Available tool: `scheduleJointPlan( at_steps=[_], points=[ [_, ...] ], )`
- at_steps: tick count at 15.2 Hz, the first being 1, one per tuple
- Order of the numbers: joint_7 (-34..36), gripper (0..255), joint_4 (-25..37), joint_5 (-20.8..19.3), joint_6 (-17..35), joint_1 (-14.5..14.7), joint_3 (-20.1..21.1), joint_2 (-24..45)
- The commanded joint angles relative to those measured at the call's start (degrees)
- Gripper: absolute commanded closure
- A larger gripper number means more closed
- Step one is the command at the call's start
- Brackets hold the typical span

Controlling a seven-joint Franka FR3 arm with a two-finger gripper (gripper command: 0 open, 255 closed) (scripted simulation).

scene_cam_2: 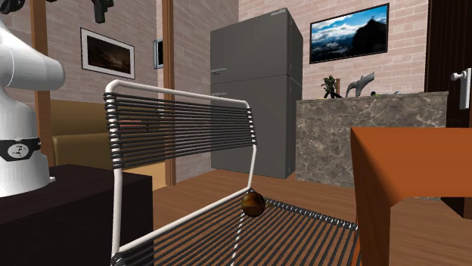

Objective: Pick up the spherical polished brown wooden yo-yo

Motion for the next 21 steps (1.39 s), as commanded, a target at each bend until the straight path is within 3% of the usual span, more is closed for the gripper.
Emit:
scheduleJointPlan(
  at_steps=[1,11,21],
  points=[
    [0.0,0,0.0,0.0,0.0,0.0,0.0,0.0],
    [-4.76,0,-2.48,5.65,17.53,3.44,-0.88,17.58],
    [-12.15,0,3.19,14.02,30.67,7.45,-0.93,39.38]
  ],
)
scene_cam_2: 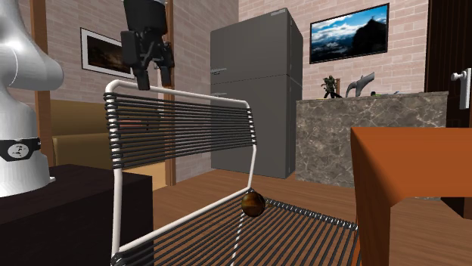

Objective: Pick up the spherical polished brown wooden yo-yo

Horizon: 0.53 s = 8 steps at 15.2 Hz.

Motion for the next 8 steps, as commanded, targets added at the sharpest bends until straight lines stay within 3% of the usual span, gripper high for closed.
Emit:
scheduleJointPlan(
  at_steps=[1,8],
  points=[
    [-1.9,0,2.19,3.01,5.79,1.1,0.26,9.64],
    [-7.51,0,11.14,9.5,10.23,2.78,1.79,25.39]
  ],
)
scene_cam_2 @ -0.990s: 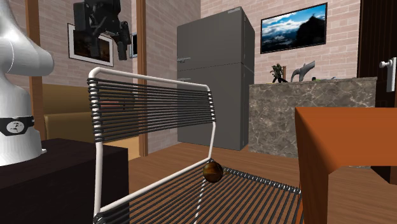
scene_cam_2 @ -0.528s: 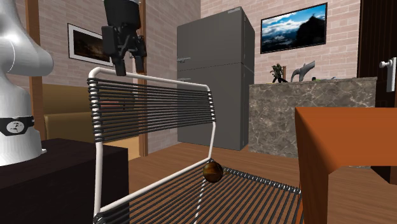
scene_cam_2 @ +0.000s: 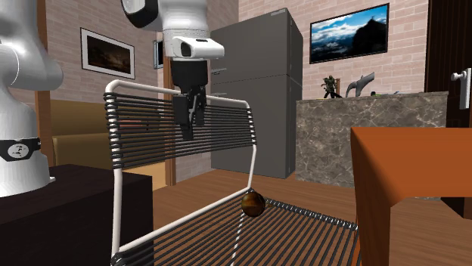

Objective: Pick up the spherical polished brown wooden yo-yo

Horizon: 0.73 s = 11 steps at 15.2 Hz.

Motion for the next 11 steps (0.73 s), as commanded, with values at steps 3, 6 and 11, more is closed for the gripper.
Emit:
scheduleJointPlan(
  at_steps=[3,6,11],
  points=[
    [-2.67,0,6.27,3.26,2.45,0.53,1.65,9.94],
    [-4.11,0,11.63,4.9,2.91,0.7,2.93,16.56],
    [-5.48,0,21.9,6.45,2.64,1.1,5.03,27.64]
  ],
)
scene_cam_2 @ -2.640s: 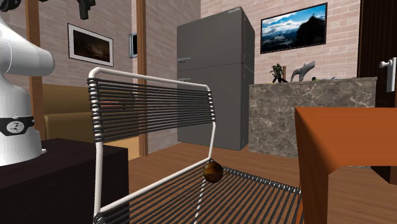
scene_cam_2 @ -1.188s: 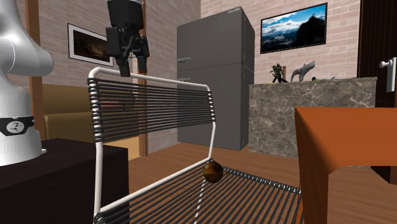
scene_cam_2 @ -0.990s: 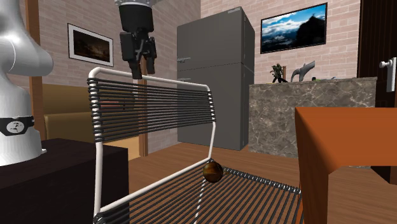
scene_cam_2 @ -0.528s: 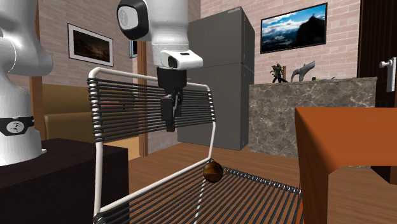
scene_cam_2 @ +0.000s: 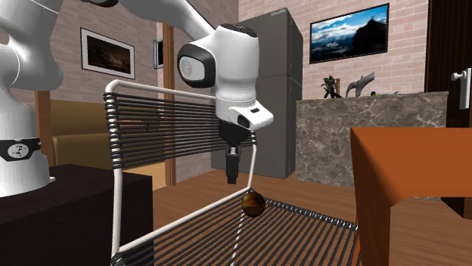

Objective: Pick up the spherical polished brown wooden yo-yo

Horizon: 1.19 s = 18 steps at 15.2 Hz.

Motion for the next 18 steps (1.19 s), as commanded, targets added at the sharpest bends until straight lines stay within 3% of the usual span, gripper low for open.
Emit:
scheduleJointPlan(
  at_steps=[1,6,15,16,18],
  points=[
    [-0.38,0,4.99,0.31,-0.57,0.13,0.74,4.85],
    [-0.38,0,16.81,0.42,-2.36,1.03,2.39,15.58],
    [-1.81,0,19.13,0.76,-0.03,1.07,2.61,20.49],
    [-1.87,255,19.1,0.75,-0.1,1.0,2.59,20.43],
    [-1.87,255,19.04,0.76,-0.08,1.01,2.59,20.38]
  ],
)
